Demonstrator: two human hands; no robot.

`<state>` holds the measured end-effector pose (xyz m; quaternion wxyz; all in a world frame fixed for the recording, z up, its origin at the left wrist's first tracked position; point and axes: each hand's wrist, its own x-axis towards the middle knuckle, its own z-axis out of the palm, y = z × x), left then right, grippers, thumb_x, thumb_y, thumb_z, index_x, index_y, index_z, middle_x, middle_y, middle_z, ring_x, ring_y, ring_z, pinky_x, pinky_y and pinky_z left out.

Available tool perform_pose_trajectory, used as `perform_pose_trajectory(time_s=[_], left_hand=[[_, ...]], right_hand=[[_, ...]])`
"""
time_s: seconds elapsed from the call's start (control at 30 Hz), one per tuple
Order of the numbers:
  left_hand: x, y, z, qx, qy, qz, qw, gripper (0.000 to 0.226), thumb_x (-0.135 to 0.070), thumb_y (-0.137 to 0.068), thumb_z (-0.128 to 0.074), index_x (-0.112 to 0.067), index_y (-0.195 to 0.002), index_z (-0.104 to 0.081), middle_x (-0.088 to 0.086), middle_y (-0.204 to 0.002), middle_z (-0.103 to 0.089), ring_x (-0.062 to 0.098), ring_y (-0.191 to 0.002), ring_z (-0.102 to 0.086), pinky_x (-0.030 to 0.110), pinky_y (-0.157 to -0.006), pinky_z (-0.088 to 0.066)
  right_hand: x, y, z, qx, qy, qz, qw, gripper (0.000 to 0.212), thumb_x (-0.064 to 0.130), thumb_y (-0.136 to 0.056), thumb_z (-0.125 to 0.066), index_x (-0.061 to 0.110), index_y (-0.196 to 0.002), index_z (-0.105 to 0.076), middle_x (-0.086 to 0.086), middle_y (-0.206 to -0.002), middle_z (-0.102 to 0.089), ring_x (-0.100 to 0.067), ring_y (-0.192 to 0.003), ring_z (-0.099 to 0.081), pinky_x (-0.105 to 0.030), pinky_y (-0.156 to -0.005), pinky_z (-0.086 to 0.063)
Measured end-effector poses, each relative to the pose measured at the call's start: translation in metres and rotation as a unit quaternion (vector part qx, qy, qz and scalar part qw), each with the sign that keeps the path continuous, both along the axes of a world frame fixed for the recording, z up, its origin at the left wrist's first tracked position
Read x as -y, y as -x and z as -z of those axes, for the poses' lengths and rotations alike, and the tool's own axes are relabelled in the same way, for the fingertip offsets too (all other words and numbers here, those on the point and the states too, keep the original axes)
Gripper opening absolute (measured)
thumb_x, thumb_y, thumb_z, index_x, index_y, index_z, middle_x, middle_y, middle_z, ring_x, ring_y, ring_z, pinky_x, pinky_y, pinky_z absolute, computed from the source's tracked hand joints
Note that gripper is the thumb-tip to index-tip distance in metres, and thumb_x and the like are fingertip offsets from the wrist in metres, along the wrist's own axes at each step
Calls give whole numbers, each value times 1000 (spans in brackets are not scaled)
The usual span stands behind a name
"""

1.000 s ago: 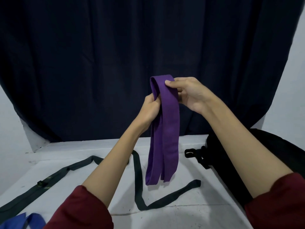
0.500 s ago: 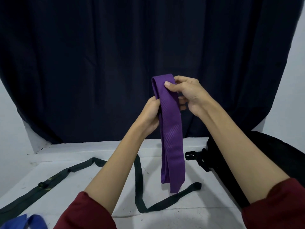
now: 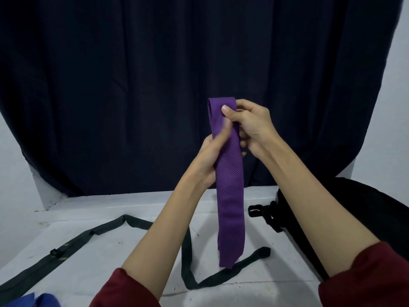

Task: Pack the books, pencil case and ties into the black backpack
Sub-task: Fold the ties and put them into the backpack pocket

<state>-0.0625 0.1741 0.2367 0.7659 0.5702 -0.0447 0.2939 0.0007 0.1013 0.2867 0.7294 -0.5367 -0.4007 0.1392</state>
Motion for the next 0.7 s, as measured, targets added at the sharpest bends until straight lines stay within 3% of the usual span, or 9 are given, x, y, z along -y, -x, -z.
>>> perform_pose_trajectory(time_s=[0.07, 0.1, 0.27, 0.4, 0.53, 0.6, 0.7], left_hand=[[-2, -1, 4, -5, 5, -12, 1000, 10, -18, -89, -58, -9, -88, -62, 1, -68, -63, 9, -60, -60, 23, -62, -55], [-3, -1, 5, -9, 17, -10, 1000, 6, -10, -90, -57, -9, -86, -61, 0, -67, -63, 8, -58, -60, 22, -61, -55], [-7, 0, 7, -2, 8, -3, 1000, 9, -4, -91, -54, -7, -87, -62, 2, -72, -59, 5, -54, -53, 19, -53, -50], [-7, 3, 5, -10, -50, -28, 998, 22, -3, -91, -55, -10, -77, -70, 3, -74, -62, 5, -54, -52, 19, -54, -48], [-9, 7, 14, -45, -77, -25, 996, 9, -8, -92, -56, -7, -97, -63, -2, -76, -69, 9, -63, -63, 21, -64, -54], [-14, 10, 32, -90, -126, -24, 988, 12, -7, -90, -58, -9, -101, -63, 0, -79, -71, 12, -68, -66, 24, -72, -55], [-21, 13, 75, -205, -209, -10, 956, 14, -4, -89, -60, -12, -100, -65, 1, -81, -71, 13, -74, -68, 23, -77, -54]], right_hand=[[-3, -1, 0, -11, 2, 16, 1000, 3, 17, -86, -67, 16, -84, -66, 4, -67, -63, -5, -37, -43, -16, -30, -28], [-5, -1, 0, -16, 6, 22, 1000, 4, 17, -86, -67, 16, -83, -66, 3, -67, -62, -6, -37, -41, -15, -30, -27], [-11, -9, 3, -86, 0, 19, 996, 26, 14, -78, -75, 17, -85, -50, -3, -71, -57, -13, -51, -47, -19, -32, -32], [-5, -12, -1, -23, 46, -72, 996, 13, 22, -88, -65, 10, -85, -61, -2, -68, -58, -10, -50, -52, -20, -36, -33], [-9, -12, -4, -13, 3, -14, 1000, 5, 14, -91, -60, 17, -87, -59, -6, -84, -65, -26, -80, -68, -35, -61, -56], [-10, -13, -7, -42, -53, -36, 997, 11, 6, -91, -58, 14, -84, -56, -13, -90, -64, -38, -93, -67, -47, -79, -58], [-9, -17, -13, -56, -82, -46, 994, 13, 0, -91, -56, 12, -85, -56, -15, -92, -64, -37, -91, -66, -51, -84, -55]])
